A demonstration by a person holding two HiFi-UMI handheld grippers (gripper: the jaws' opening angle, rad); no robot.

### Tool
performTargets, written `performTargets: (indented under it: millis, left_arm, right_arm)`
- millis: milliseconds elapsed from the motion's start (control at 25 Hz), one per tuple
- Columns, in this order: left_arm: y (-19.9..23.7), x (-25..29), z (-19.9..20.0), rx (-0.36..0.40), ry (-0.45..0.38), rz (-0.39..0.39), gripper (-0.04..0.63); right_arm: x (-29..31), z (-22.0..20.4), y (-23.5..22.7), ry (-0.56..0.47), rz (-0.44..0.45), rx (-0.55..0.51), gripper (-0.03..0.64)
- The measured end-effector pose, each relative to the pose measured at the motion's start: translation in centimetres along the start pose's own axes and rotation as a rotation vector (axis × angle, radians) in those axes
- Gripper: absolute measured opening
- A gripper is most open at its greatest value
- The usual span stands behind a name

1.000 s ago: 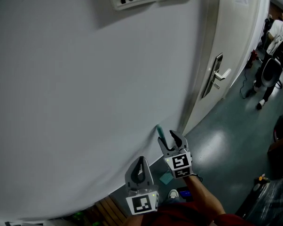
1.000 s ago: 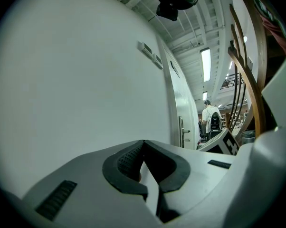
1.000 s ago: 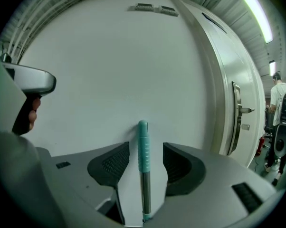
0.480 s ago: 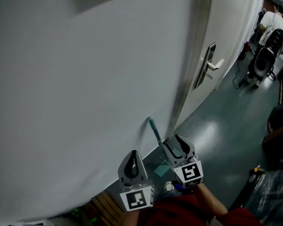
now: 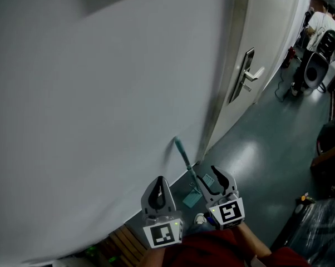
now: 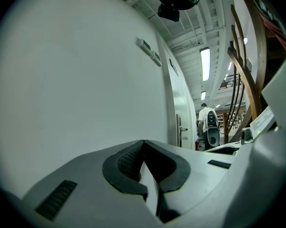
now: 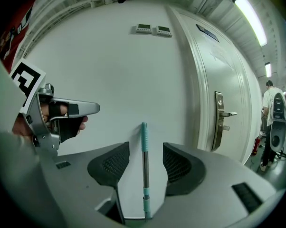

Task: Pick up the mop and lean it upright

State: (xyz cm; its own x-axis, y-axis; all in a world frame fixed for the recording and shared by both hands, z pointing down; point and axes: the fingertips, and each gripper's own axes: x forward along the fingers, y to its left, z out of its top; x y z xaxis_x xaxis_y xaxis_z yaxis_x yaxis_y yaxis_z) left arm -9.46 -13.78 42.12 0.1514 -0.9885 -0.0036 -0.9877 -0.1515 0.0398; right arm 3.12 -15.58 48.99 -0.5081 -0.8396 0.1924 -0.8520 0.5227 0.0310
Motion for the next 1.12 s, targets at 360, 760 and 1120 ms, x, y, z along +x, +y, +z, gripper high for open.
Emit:
performTargets:
  millis: [360, 760, 1120]
  left_arm:
    - [-0.3, -0.2, 0.1, -0.003, -0.005, -0.002, 0.014]
    - [0.3, -0.9, 0.2, -0.003, -0.004, 0.020, 0.014]
    - [0.3, -0.9, 0.1, -0.005, -0.002, 0.018, 0.014]
  right_arm:
    - [-0.4, 1.4, -1.0, -0.029, -0.036, -0.016, 0.112]
    - [-0.6, 2.0, -0.8, -0.086, -0.043, -0.014, 0.018]
    - [-1.5, 6.1, -2.0, -0.127, -0.071, -0.044, 0.018]
